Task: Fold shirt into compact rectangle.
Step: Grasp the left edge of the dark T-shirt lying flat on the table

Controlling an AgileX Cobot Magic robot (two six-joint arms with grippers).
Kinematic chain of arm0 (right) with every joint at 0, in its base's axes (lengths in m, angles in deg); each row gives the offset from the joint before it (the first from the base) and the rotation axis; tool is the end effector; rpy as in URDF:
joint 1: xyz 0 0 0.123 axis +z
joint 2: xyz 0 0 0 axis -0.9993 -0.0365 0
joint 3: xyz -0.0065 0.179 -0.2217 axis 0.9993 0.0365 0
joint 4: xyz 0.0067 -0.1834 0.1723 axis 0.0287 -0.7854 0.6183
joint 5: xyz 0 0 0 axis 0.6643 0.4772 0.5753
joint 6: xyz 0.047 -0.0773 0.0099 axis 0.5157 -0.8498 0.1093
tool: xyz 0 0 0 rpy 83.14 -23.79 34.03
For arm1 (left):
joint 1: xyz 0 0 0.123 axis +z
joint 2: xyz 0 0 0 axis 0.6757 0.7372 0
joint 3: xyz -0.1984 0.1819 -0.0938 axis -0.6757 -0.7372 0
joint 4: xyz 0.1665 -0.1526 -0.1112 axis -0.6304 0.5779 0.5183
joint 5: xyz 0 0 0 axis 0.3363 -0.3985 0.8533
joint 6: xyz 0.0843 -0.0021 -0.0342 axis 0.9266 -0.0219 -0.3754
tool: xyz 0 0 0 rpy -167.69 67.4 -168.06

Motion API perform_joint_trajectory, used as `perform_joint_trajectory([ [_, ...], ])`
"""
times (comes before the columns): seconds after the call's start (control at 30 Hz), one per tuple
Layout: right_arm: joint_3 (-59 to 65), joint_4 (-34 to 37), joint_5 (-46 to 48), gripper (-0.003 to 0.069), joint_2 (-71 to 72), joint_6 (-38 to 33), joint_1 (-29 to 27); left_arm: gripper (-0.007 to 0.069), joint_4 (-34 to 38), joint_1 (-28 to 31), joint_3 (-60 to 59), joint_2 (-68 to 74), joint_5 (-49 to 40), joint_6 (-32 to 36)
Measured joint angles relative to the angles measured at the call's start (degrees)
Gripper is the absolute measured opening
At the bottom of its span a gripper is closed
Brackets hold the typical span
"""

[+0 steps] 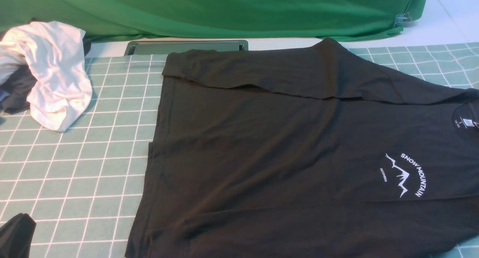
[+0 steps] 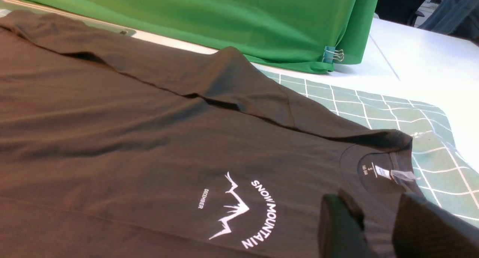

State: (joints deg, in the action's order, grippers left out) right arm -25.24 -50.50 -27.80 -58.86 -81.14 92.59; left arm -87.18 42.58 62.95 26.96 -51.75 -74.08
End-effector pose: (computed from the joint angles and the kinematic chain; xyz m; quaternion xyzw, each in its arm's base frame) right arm 0.0556 0.0033 0.1892 -0.0656 0.7577 -0.0124 0.6491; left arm 0.0554 0.0005 0.1894 -0.0759 0.7583 -0.0610 0.6446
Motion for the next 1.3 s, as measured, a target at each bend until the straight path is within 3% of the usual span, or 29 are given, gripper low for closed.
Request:
perform_joint_trajectory([
  [1.03, 0.00, 0.00, -0.84, 0.0243, 0.00, -0.06, 0.00, 0.0018, 0.00, 0.00, 0.00, 0.00, 0.51, -0.04],
  [1.13, 0.00, 0.11, -1.91, 0.0243, 0.00, 0.00, 0.00, 0.0018, 4.18, -0.05, 0.00, 0.00, 3.13, -2.34],
  [1.2, 0.00, 3.45, -3.38, 0.0243, 0.00, 4.52, 0.00, 0.0018, 19.50, -0.07, 0.00, 0.00, 6.32, -11.37],
  [1.23, 0.00, 4.12, -3.52, 0.0243, 0.00, 5.14, 0.00, 0.0018, 22.46, -0.07, 0.00, 0.00, 6.61, -13.09],
  [1.3, 0.00, 9.45, -5.67, 0.0243, 0.00, 16.22, 0.00, 0.0018, 37.71, -0.07, 0.00, 0.00, 7.25, -21.60],
])
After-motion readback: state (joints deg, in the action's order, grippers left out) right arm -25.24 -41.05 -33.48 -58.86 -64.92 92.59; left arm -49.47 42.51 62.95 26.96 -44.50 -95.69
